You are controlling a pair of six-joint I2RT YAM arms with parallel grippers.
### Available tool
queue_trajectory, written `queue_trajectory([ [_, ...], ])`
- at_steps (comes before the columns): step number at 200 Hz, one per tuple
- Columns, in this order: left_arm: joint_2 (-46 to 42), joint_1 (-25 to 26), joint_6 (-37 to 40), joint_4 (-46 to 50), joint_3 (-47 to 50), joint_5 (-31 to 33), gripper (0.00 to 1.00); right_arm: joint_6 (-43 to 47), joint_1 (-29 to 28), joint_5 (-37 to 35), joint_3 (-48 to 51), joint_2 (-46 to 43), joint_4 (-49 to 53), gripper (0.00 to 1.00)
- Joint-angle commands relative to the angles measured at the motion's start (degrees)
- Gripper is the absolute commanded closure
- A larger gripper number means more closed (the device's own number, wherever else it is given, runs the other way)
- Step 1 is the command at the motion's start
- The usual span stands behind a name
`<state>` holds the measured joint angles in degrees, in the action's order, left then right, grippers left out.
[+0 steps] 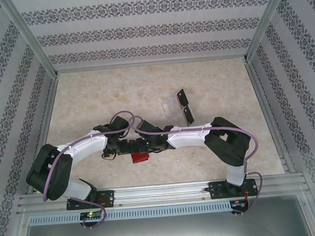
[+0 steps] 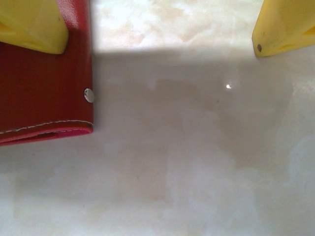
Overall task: Put the credit cards into the card holder
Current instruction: Close the button on the card holder.
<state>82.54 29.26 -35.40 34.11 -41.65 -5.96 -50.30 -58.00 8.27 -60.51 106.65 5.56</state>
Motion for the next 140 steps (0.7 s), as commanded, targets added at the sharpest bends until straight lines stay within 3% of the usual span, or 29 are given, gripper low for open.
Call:
queue_trajectory([
  [1, 0.27, 1.01, 0.46, 0.21, 0.25, -3.55, 0.03, -2.35, -0.68, -1.72, 5.57, 6.37, 4.86, 1.00],
  [90, 0.11, 1.04, 0.99, 1.06, -1.50, -4.29, 0.03, -4.60, -0.50, -4.38, 6.49, 8.94, 9.95, 1.00],
  [103, 0.29, 1.00, 1.05, 1.18, -1.77, -4.33, 0.03, -4.91, -0.54, -4.82, 6.78, 9.27, 10.18, 0.87],
  [140, 0.25, 1.05, 1.12, 1.15, -2.05, -4.48, 0.03, -4.60, -0.52, -5.88, 7.17, 8.23, 10.95, 0.83],
])
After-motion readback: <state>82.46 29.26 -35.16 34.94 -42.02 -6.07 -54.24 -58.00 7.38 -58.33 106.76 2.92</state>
